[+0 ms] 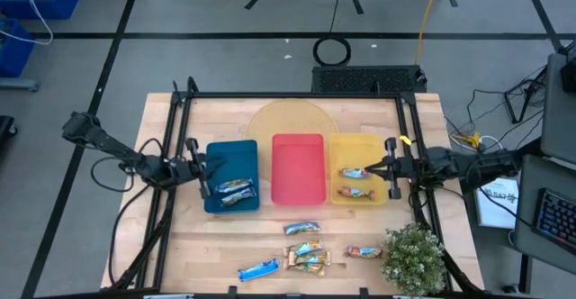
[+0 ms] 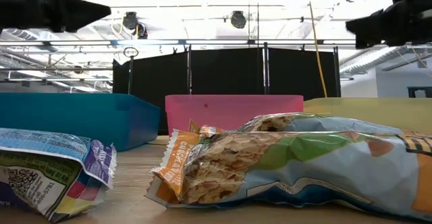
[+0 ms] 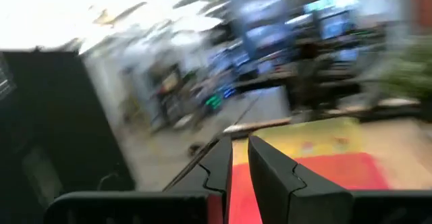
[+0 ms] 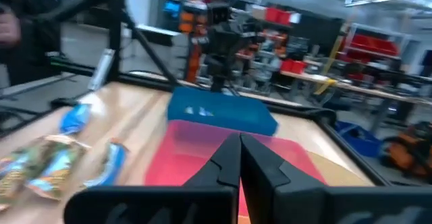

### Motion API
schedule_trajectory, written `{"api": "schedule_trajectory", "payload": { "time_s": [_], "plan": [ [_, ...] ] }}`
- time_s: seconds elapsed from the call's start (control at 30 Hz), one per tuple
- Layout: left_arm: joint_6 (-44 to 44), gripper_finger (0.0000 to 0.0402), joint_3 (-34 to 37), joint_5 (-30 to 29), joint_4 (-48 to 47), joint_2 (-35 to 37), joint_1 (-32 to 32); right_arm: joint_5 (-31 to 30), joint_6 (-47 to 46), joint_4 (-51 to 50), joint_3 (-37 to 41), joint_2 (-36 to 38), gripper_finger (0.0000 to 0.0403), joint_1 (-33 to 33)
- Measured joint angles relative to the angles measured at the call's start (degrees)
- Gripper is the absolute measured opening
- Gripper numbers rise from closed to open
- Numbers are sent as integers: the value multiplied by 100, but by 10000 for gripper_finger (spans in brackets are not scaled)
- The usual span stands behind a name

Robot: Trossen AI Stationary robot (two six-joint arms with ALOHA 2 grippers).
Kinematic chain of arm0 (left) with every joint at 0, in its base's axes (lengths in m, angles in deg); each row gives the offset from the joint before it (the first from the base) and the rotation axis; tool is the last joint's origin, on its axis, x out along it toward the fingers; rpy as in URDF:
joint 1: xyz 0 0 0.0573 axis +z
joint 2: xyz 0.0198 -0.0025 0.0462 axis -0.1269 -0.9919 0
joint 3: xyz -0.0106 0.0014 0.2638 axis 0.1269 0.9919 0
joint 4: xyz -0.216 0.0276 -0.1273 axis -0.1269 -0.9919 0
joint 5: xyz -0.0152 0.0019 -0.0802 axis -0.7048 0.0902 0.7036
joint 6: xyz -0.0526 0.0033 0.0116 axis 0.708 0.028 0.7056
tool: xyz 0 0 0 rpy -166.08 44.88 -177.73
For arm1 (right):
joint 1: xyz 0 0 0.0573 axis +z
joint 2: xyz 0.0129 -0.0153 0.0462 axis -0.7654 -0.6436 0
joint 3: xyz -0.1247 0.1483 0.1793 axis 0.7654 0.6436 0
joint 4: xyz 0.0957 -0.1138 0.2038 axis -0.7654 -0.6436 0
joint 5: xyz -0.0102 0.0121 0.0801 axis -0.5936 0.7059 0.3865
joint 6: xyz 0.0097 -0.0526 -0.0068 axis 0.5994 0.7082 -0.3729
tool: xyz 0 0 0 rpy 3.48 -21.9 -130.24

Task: Pick and place Granola Bars by type
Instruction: Put the blue granola bar into the blue bin

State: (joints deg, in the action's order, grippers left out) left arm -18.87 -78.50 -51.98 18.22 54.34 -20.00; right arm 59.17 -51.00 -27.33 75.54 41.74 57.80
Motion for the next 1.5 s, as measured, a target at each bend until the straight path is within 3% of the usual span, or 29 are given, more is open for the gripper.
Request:
{"api": "schedule_trajectory", "payload": {
  "time_s": [0.1,0.2,0.3,0.4,0.5,0.8,1.03,1.2,1.5],
  "plan": [
    [606,51,-796,-838,-2019,-53,-77,-222,176,-25,109,38,0,-2],
    [1248,36,-2053,-729,-4195,-604,-255,-196,325,-22,109,40,0,-2],
    [1778,29,-3247,-714,-5267,-1501,-492,-193,343,-41,109,39,0,-2],
    [2477,42,-4288,-302,-6225,-2540,-686,-190,358,-40,109,40,0,-2],
    [3118,82,-5208,423,-7164,-3594,-881,-183,343,-40,109,39,0,-1],
    [5301,247,-7316,1918,-8048,-6401,-1431,-175,235,-42,107,23,0,0],
    [6611,332,-8297,3049,-9157,-7694,-1661,-175,208,-32,107,20,0,0],
    [7129,346,-8229,3736,-9057,-8204,-1656,-175,411,1,104,20,0,0],
    [7093,321,-8182,4041,-8751,-8254,-1610,-175,487,40,103,20,0,0]
  ]
}}
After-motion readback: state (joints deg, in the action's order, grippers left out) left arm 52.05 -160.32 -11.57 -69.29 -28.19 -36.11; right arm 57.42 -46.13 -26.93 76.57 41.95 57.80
